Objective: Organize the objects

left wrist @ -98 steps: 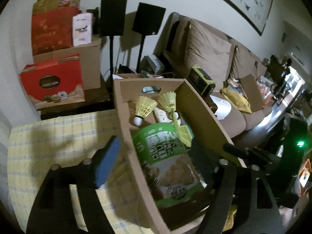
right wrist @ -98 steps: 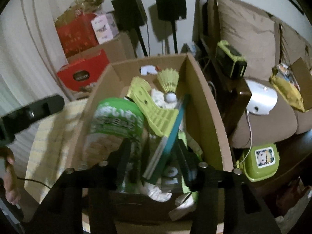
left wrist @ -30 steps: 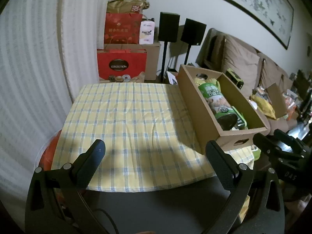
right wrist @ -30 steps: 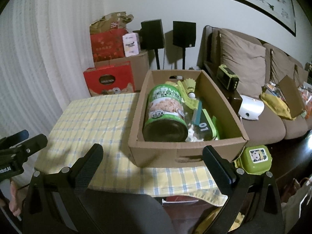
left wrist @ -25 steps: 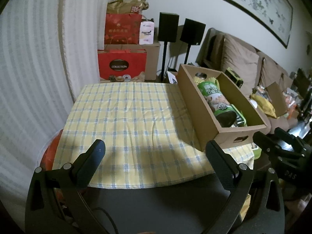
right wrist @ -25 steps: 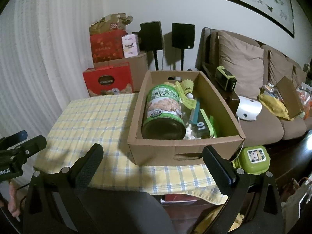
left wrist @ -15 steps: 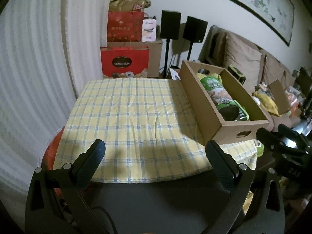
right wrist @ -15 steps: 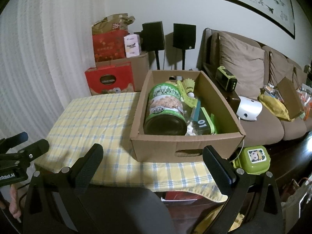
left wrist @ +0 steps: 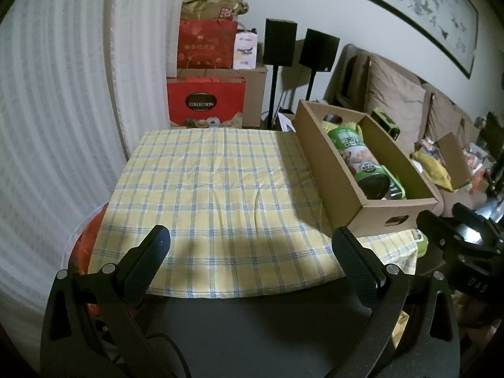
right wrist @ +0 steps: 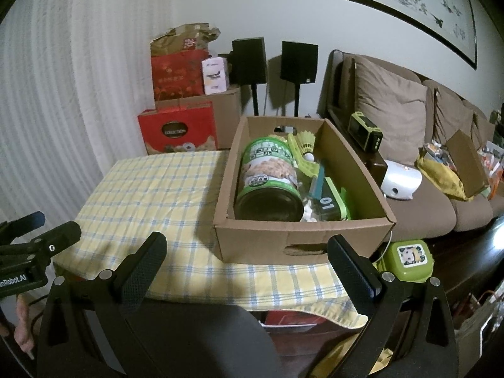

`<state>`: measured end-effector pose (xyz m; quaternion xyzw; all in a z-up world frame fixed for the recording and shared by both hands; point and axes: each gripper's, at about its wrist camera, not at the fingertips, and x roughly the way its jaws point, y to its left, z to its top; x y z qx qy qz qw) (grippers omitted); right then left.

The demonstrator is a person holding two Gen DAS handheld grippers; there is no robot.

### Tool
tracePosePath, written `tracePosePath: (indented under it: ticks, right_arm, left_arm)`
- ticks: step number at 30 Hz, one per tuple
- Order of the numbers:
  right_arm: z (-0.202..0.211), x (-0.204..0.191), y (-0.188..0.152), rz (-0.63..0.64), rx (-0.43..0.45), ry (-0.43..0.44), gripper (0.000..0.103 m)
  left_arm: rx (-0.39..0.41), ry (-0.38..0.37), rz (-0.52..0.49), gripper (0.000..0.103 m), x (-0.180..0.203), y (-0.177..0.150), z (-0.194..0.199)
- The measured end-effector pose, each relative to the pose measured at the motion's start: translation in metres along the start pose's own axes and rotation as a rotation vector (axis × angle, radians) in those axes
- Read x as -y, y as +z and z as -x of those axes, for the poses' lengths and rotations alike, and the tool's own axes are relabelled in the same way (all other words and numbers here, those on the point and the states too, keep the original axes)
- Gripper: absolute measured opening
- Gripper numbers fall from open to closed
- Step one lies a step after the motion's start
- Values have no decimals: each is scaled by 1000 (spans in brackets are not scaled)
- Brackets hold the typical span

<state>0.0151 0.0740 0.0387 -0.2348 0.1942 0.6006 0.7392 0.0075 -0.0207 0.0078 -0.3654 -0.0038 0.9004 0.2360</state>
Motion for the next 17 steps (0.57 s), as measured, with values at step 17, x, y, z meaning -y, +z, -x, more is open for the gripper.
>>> tracePosePath:
  ticks: [17]
  right_arm:
    - [0,1,0,0,1,2,102]
  left_arm:
    - [3,7,-4,103,-1,1,-1]
